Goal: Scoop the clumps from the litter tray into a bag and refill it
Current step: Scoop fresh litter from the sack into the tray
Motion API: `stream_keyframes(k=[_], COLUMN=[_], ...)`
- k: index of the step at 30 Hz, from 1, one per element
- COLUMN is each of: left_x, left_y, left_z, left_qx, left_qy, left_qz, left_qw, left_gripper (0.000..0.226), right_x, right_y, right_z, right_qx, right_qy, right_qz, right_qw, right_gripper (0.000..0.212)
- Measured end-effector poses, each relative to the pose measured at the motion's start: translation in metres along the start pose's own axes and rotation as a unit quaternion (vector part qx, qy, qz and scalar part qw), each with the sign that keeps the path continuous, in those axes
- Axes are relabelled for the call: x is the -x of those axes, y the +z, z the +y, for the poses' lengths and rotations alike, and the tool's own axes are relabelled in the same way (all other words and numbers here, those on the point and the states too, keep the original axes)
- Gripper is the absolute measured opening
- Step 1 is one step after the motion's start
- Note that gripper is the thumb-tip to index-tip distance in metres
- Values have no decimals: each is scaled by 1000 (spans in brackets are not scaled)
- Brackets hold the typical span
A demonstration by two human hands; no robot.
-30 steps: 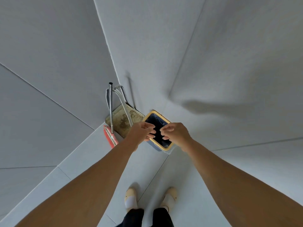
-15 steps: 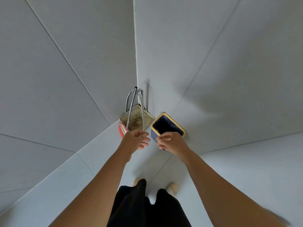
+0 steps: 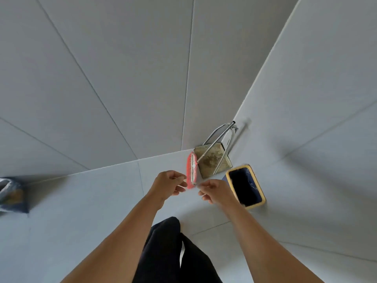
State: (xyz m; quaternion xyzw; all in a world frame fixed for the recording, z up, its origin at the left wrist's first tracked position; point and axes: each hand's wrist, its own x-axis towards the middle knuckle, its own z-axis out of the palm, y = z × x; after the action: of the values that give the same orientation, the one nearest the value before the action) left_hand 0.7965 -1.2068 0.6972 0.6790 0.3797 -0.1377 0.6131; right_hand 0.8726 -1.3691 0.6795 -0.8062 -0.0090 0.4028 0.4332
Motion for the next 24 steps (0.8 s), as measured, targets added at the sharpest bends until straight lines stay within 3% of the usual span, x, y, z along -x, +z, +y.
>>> stream_keyframes(k=[16, 24], left_x=[121, 191], left_y=[-117, -251], left_z=[-133, -227], left_qx=[226, 282], left_qy=[-59, -61], left_qz=[195, 272], left_qw=[953, 918], left_gripper=[18, 17], right_x=[51, 93], right_y=[174, 353], right_z=[-40, -77], right_qx=[156, 204], right_qy=[-82, -110], right_qz=[-183, -248], right_qw=[967, 941], right_gripper=[13, 14])
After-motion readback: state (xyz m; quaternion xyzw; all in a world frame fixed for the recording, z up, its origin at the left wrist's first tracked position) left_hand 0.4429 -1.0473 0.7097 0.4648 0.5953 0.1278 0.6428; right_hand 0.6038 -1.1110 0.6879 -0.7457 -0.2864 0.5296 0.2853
